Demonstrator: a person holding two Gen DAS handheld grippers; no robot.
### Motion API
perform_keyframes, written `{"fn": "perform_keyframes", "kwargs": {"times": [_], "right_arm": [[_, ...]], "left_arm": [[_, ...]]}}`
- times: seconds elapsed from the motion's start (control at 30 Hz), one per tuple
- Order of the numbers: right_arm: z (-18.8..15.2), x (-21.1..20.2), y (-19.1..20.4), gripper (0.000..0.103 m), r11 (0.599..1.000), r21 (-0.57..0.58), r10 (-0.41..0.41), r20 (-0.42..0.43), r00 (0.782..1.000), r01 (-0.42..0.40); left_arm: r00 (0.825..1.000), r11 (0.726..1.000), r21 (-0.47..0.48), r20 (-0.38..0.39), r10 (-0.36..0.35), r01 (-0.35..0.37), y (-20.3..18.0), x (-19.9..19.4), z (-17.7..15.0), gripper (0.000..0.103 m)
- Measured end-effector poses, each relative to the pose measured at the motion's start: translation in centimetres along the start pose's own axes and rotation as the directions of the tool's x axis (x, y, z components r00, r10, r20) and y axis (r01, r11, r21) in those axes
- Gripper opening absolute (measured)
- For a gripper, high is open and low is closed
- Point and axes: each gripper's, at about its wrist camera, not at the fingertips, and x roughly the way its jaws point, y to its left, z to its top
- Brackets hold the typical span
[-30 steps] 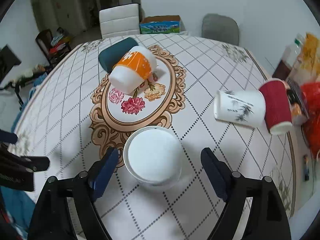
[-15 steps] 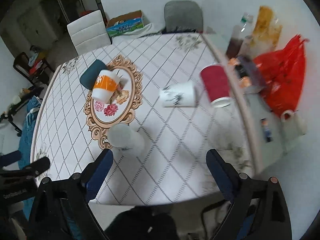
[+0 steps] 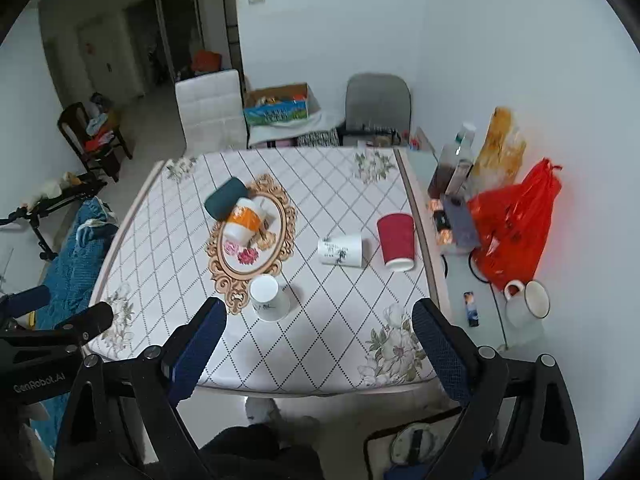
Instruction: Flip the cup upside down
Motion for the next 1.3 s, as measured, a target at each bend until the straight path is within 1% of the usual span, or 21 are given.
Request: {"fn": "perform_keyframes", "kwargs": {"times": [0.2,0.33,0.4,0.47,0.7,1.3], "right_arm": [[0.1,-4.5,-0.2,0.096,0.999,-0.019,0.028,0.036,0.999,-0.027],[0.1,-6.6,-0.4,0.097,0.999,-0.032,0.030,0.061,0.998,-0.028],[0.2,-7.1,-0.4,0.097,0.999,-0.032,0.037,0.067,0.997,-0.035],[0.2,-7.4,-0.5,0.097,0.998,-0.044,0.044,0.043,0.998,-0.043],[0.2,-7.3,-0.6,0.097,0.997,-0.049,0.069,0.027,0.997,-0.067],[0.1,-7.0,-0.3,0.097,0.996,-0.046,0.077,0.018,0.997,-0.076]], "left_arm": [[0.999,1.000,-0.002,0.040,-0.005,0.005,-0.5,-3.4,-0.8,0.100],[0.998,1.000,-0.003,0.066,0.006,-0.006,-0.8,-4.9,-1.3,0.100],[0.997,1.000,-0.006,0.073,0.010,-0.010,-0.9,-5.4,-1.5,0.100],[0.997,1.000,-0.010,0.076,0.019,-0.018,-0.9,-5.6,-1.7,0.100],[0.997,1.000,-0.010,0.076,0.024,-0.023,-1.0,-5.9,-2.1,0.100],[0.994,0.999,-0.004,0.103,0.034,-0.034,-1.0,-7.2,-2.1,0.100]]}}
